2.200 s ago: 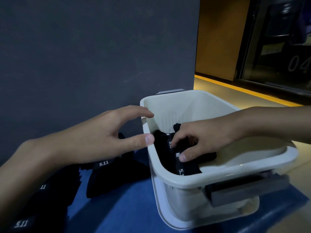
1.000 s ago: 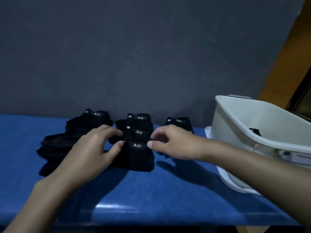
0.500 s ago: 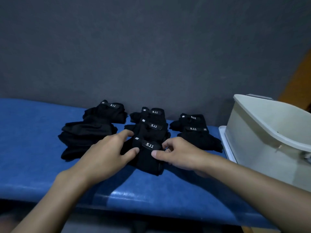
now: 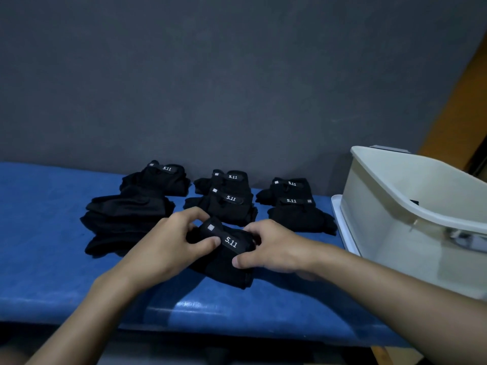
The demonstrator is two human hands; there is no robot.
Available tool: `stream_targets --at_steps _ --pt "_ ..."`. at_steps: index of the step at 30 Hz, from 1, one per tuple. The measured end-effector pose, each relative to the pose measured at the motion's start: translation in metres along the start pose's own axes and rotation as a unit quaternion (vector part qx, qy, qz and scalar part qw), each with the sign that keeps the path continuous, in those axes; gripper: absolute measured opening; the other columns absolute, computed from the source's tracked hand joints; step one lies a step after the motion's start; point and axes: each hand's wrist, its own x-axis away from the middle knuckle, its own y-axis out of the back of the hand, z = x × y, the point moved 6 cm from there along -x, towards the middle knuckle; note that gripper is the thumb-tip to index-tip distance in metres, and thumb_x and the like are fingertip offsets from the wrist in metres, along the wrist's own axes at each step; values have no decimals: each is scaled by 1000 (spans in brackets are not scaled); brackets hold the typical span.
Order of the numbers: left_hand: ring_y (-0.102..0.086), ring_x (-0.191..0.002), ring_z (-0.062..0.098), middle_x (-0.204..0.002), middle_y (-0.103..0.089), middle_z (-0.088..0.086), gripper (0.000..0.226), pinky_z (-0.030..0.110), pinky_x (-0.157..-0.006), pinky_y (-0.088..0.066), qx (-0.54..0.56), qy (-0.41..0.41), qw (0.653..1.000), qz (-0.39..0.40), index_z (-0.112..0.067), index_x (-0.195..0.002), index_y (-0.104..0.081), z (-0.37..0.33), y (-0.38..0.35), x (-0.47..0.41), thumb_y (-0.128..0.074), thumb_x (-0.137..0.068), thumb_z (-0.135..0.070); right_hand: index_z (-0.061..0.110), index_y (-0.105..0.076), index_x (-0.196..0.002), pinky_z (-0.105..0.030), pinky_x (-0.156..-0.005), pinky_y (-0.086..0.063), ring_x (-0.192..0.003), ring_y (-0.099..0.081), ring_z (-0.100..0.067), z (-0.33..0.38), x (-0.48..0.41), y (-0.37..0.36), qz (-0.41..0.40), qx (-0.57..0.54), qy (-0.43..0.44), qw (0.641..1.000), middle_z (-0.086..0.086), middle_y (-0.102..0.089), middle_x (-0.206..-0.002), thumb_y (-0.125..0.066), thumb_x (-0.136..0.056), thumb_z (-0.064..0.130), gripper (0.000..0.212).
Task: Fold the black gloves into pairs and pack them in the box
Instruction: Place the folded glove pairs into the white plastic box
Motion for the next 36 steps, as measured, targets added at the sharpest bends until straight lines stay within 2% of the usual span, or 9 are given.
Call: stream_targets --at_steps 7,14,18,20,22,24,27,32,36 --pt "-70 -70 10 -85 -72 -7 30 38 -69 -59 51 -31 998 -34 -40 -89 -63 -8 -3 -6 -85 -74 -27 17 -59 -108 -29 -82 -54 -78 -62 -10 -4 7 4 -13 -29 1 999 3 -65 -87 -81 -75 13 40" --pt "-68 -69 24 -91 -69 -7 39 50 -72 -58 84 -81 992 -44 -39 -98 -62 -22 -11 -6 -86 -73 -21 16 -51 -107 -24 -66 -48 -69 -60 -9 -10 19 13 6 -56 -6 998 4 -66 -78 -80 -76 11 43" --pt "-70 -91 19 -93 -71 -1 40 43 -88 -57 130 -116 984 -35 -33 -102 -65 -35 -8 -5 -86 -74 -14 26 -52 -114 -33 -85 -55 -84 -68 -12 -13 25 20 24 -104 -1 994 4 -72 -90 -87 -64 24 61" --pt "-71 -88 21 -91 -72 1 41 37 -82 -59 146 -129 981 -27 -24 -104 -65 -46 -4 -7 -83 -75 -2 27 -51 -122 -30 -80 -56 -86 -68 -12 -10 31 26 40 -154 3 987 6 -72 -92 -89 -64 26 69" --pt "-71 -84 20 -88 -72 0 40 30 -77 -58 148 -145 978 -20 -18 -105 -65 -63 2 -10 -81 -75 2 21 -53 -125 -27 -72 -48 -81 -64 -11 -2 38 32 53 -198 17 979 6 -69 -88 -86 -72 27 63" --pt "-71 -83 20 -90 -72 3 39 30 -75 -58 144 -165 976 -14 -17 -104 -65 -81 8 -12 -80 -75 4 13 -57 -121 -30 -76 -45 -79 -60 -10 4 45 43 49 -222 33 973 3 -65 -87 -80 -76 34 54" --pt "-71 -89 26 -95 -74 4 37 37 -81 -58 121 -195 973 3 -16 -104 -65 -112 15 -17 -80 -76 3 9 -61 -115 -29 -77 -52 -79 -62 -9 14 56 63 37 -222 61 972 2 -64 -87 -67 -90 28 32" --pt "-72 -87 13 -97 -74 -3 38 32 -82 -57 72 -251 965 18 -23 -104 -66 -168 28 -23 -83 -75 -5 2 -62 -118 -51 -93 -47 -99 -62 -29 32 77 103 -16 -206 108 972 -19 -65 -106 -66 -90 16 31" --pt "-65 -104 -1 -104 -71 -15 39 27 -82 -52 35 -287 956 -57 -37 -104 -66 -195 49 -27 -82 -70 -48 0 -65 -113 -56 -100 -44 -114 -59 -45 45 99 143 -115 -189 162 962 -31 -62 -118 -67 -87 9 28"
